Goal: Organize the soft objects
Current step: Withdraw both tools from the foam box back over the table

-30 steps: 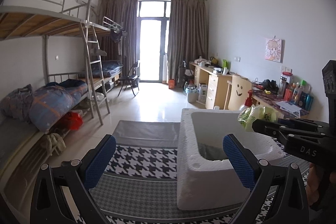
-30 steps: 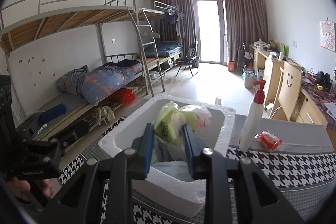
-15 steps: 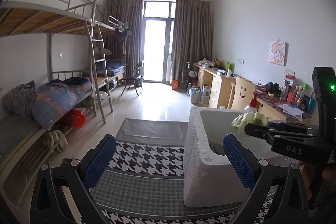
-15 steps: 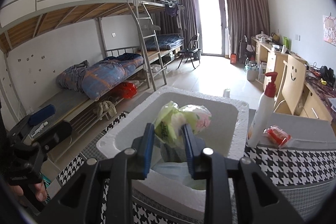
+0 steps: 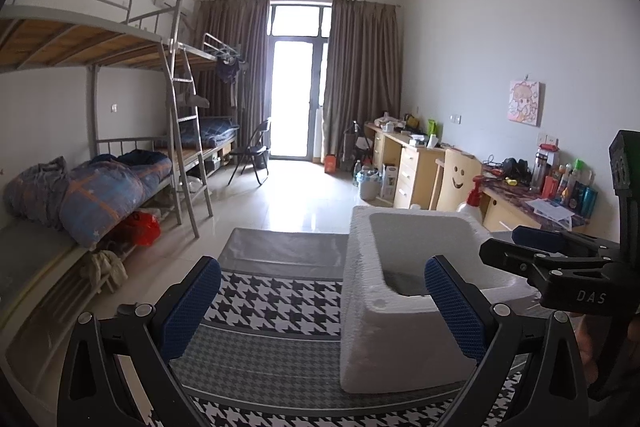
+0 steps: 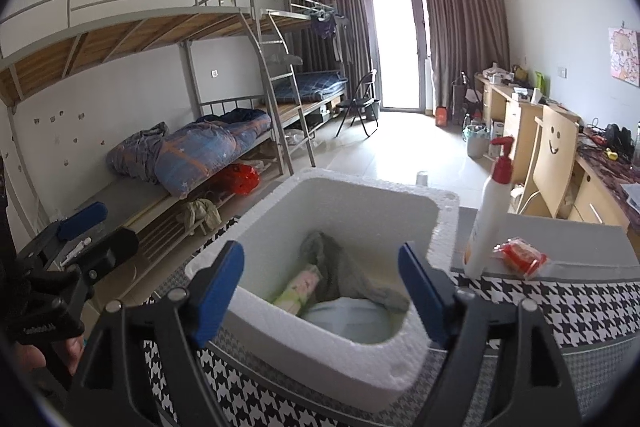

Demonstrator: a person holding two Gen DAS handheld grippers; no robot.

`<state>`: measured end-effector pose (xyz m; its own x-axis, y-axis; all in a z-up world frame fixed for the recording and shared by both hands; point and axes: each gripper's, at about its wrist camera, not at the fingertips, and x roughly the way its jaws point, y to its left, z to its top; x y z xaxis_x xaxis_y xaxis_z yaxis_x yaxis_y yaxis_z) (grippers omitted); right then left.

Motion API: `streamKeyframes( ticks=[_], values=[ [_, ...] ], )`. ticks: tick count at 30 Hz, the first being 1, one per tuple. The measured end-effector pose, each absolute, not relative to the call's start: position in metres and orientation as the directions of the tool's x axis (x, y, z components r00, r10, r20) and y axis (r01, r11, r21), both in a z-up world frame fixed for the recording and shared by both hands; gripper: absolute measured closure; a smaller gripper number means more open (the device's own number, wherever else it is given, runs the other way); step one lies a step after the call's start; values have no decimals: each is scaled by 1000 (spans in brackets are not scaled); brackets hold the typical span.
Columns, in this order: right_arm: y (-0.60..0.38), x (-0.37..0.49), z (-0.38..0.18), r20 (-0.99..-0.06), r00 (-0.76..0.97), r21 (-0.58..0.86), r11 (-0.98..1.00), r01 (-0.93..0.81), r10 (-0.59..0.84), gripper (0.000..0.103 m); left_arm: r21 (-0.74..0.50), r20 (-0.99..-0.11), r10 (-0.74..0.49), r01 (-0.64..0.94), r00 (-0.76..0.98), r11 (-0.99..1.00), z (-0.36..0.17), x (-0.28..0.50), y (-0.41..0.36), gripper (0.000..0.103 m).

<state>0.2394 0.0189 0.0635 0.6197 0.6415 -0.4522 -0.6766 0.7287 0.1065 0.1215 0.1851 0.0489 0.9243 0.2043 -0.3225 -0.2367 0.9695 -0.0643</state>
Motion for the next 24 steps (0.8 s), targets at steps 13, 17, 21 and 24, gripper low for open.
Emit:
streamKeyframes(
  ticks=[13, 17, 21, 24],
  values=[
    [-25, 208, 74, -374, 695, 86, 769, -634, 614, 0, -58, -301, 161, -186, 940, 981, 59, 110, 157, 1],
    [-35, 204, 76, -372, 705, 88, 779, -621, 604, 0, -59, -299, 145, -170, 943, 984, 60, 107, 149, 1],
    [-45, 197, 79, -355, 720, 88, 788, -609, 596, 0, -56, -286, 132, -154, 949, 987, 63, 101, 141, 1],
    [-49, 188, 80, -343, 729, 76, 791, -606, 592, 0, -64, -276, 115, -138, 954, 988, 66, 95, 135, 1]
  ],
)
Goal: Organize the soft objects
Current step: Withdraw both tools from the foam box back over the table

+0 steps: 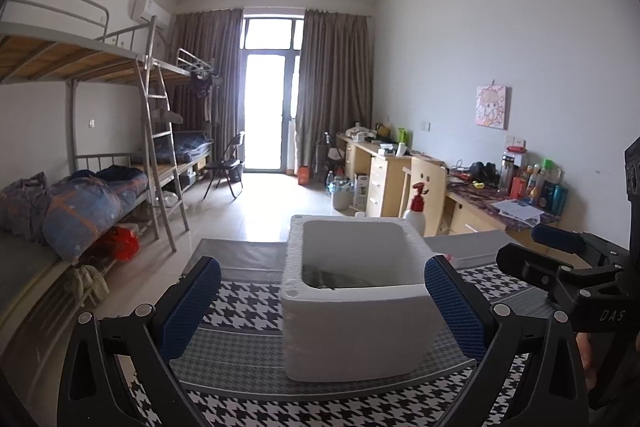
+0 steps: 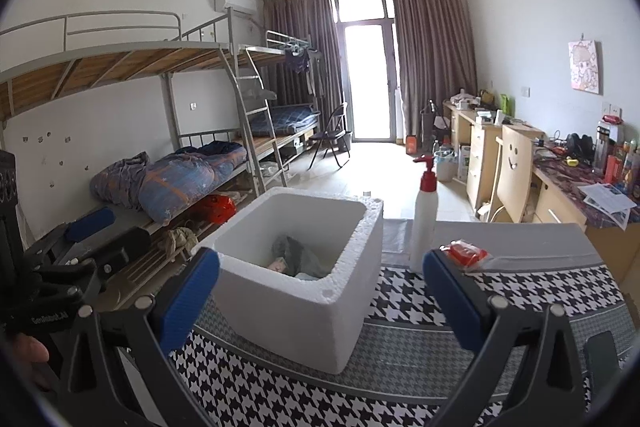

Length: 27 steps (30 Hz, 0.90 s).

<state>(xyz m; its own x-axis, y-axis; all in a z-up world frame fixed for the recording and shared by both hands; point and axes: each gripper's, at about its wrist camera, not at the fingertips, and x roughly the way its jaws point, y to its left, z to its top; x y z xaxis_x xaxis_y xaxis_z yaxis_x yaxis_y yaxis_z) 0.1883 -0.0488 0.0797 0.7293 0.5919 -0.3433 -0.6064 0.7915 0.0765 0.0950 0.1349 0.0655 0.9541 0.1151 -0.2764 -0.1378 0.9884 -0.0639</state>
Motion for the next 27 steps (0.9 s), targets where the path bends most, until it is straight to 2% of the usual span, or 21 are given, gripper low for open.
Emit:
streamKeyframes(
  ticks=[5, 15, 27],
  values=[
    [-60, 177, 82, -321, 745, 78, 800, -595, 585, 0, -96, -265, 70, -98, 962, 990, 68, 85, 125, 1],
    [-83, 156, 83, -278, 771, 74, 813, -578, 573, 0, -54, -252, 130, -148, 959, 987, 68, 73, 103, 1],
    [-105, 139, 77, -232, 795, 92, 826, -556, 561, 0, -41, -217, 127, -139, 968, 989, 66, 58, 88, 1]
  ],
)
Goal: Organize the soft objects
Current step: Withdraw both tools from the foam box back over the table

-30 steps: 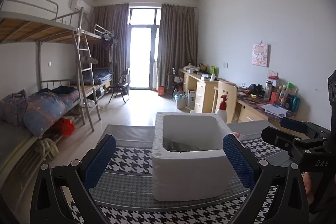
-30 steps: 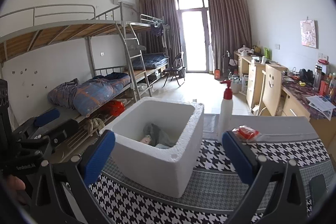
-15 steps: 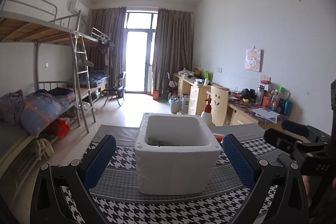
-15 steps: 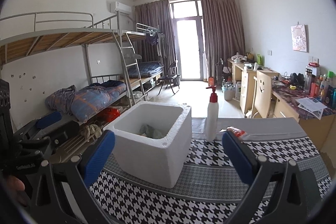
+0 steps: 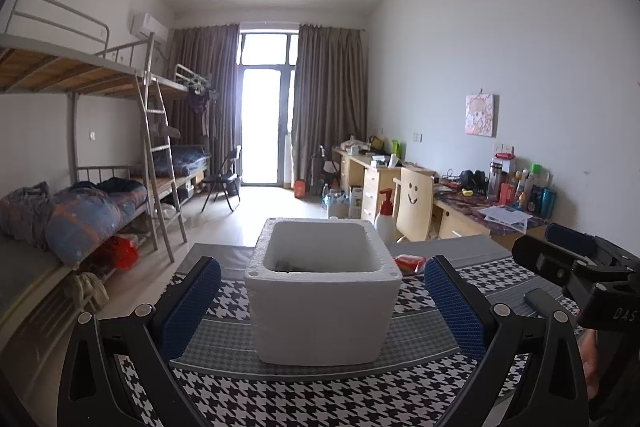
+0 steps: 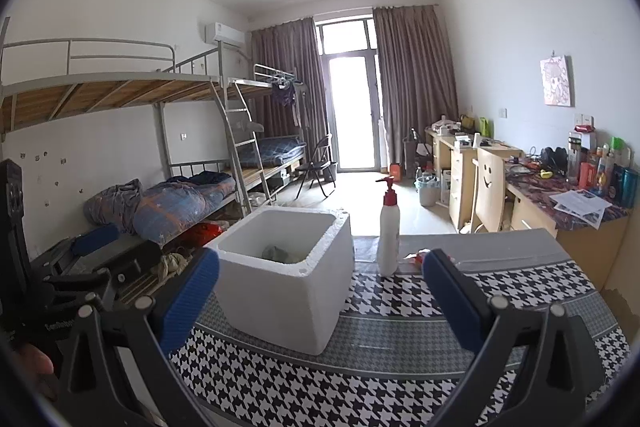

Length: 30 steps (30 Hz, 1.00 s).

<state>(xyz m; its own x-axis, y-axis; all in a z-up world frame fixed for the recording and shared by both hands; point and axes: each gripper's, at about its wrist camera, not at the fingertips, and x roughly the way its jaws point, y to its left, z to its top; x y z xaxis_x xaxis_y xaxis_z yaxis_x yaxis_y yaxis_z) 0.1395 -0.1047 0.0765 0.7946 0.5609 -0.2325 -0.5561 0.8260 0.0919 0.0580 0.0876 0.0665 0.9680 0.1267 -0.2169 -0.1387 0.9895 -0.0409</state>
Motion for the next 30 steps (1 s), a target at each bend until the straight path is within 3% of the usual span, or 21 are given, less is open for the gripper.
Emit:
streamKeyframes(
  ticks=[30],
  values=[
    [-123, 106, 48, -199, 825, 73, 848, -525, 528, 0, -41, -161, 98, -106, 982, 993, 49, 33, 66, 1]
  ],
)
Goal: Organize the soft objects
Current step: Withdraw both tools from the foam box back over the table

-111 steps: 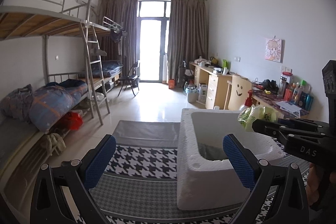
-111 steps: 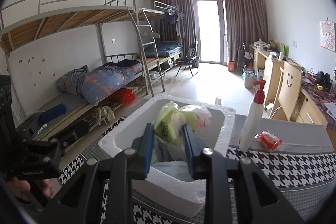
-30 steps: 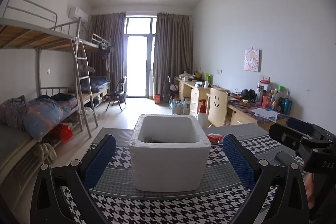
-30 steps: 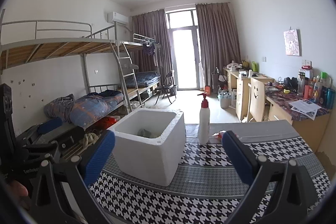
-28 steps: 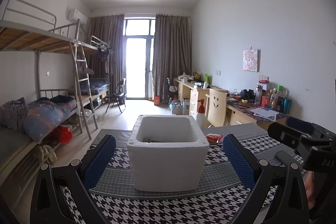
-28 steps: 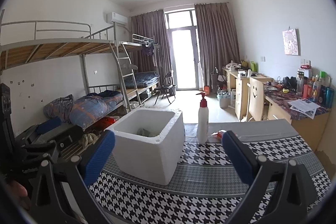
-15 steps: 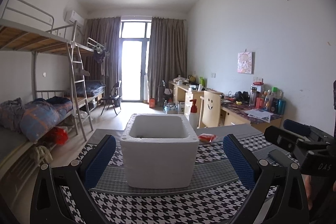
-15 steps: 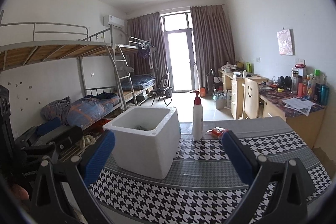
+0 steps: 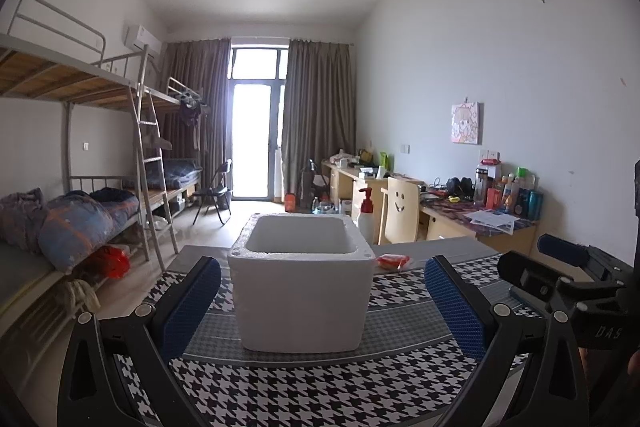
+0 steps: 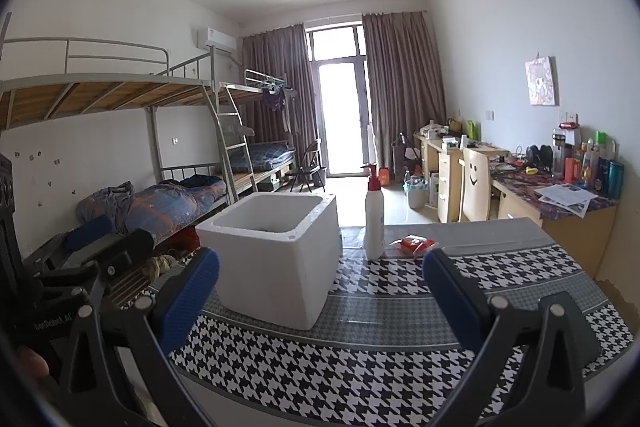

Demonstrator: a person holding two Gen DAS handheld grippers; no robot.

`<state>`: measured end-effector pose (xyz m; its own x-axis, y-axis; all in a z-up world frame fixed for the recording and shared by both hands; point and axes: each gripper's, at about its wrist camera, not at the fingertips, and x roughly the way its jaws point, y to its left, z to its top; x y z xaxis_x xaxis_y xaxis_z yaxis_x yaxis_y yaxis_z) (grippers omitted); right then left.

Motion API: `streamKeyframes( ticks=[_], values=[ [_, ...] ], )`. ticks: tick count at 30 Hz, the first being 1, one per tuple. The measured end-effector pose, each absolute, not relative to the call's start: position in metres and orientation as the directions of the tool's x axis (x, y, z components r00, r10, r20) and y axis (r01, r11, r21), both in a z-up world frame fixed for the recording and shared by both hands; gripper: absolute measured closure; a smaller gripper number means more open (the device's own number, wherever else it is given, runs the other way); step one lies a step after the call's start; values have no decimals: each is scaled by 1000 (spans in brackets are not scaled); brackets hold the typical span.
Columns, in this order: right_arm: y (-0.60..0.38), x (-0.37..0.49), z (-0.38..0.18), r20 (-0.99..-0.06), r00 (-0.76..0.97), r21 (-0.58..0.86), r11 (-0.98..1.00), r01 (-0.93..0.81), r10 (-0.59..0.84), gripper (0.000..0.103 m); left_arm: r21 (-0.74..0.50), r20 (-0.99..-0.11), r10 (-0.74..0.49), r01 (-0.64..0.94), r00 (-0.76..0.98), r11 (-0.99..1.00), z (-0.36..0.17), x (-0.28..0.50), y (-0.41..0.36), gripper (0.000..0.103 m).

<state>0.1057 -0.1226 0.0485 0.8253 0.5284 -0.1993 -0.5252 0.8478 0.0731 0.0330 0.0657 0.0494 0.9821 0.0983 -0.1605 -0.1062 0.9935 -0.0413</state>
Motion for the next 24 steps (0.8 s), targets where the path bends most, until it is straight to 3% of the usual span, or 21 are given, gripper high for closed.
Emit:
streamKeyframes(
  ticks=[24],
  values=[
    [-127, 103, 34, -228, 833, 74, 862, -502, 504, 0, -13, -142, 87, -90, 986, 996, 35, 24, 56, 1]
  ],
)
